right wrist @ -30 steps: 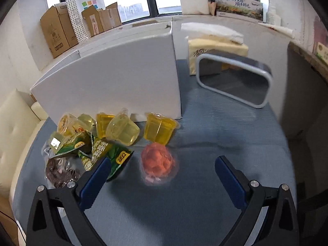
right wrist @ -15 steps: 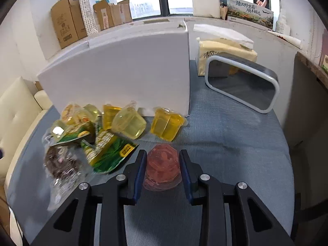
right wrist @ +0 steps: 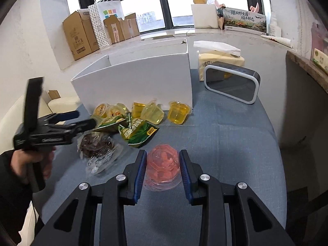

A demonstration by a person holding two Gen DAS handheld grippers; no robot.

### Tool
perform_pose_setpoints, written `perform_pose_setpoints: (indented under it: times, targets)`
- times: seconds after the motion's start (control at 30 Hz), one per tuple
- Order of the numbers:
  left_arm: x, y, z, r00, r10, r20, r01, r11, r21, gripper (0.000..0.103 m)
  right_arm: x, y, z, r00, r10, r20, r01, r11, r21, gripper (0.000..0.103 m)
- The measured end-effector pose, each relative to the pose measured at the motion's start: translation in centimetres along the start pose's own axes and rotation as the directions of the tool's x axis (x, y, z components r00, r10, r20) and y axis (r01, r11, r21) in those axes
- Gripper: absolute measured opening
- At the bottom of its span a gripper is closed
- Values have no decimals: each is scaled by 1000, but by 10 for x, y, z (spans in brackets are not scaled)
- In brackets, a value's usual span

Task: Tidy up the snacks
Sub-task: 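Grasp a pink jelly cup with the right tool while the left tool grasps a yellow jelly cup, then drop both jelly cups into the white box and open both tools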

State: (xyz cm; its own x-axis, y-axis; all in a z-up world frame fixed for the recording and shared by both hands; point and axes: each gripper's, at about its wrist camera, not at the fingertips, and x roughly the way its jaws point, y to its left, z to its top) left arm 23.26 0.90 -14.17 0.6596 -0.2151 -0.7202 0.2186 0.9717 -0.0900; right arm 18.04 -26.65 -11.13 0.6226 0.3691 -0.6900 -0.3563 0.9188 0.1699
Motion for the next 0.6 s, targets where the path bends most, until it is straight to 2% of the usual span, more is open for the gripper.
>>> perform_pose_setpoints:
  times: [0.1,0.17,0.2,0.23,0.4,0.6]
  targets:
    - [9,-7,0,1000,8,-18,-7,1000,11,71,-1,2,0,1000,-5,-2,5,1000,-1,35]
    - [10,-3,0,1000,-10,-13,10,999,-32,65,-1,2,-1,1000,-4,-2,4,1000,0,35]
    - [9,-2,0,1000,-19,-12,18,999,-42,54,0,2,-1,1000,-4,-3,4,1000,-1,35]
    - [8,-2,0,999,-30,-17,29,999,-45,50,1,1,-1,1000,-3,-4,3,1000,0,35]
    - [-4,-5,-5,1000,-31,-1,31,999,-13,50,0,5,0,1000,10,5,-10,1000,-2,35]
    - [-53,-10,-3,993,-54,108,57,998,-23,50,-8,14,5,999,34,29,-33,999,-18,35]
